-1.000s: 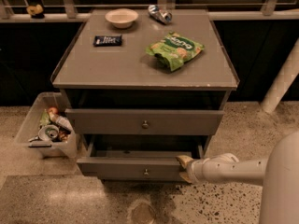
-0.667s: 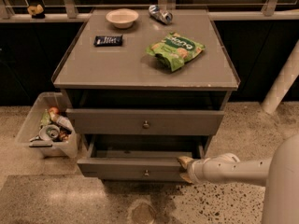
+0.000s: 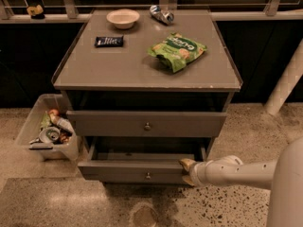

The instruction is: Open middle drawer

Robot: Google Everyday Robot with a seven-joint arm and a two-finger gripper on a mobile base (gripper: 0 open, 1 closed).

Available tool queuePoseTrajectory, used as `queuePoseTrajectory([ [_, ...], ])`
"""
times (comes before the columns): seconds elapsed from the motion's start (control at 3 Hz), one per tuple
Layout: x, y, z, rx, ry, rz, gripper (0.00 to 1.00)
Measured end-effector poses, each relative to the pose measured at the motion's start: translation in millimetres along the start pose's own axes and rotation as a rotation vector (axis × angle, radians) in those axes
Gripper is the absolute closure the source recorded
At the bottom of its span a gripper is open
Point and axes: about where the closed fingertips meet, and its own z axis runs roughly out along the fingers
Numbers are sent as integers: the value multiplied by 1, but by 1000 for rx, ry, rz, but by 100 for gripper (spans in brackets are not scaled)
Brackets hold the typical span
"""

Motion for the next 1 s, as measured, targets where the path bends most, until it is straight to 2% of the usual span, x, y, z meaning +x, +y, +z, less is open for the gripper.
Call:
queuePoseTrajectory([
  [0.33,-7,10,1,-4,-18,-17,100],
  [0.67,-8,8,-3,-4,-18,-17,100],
  [1.0,-13,16,-3,-5,-32,-30,100],
])
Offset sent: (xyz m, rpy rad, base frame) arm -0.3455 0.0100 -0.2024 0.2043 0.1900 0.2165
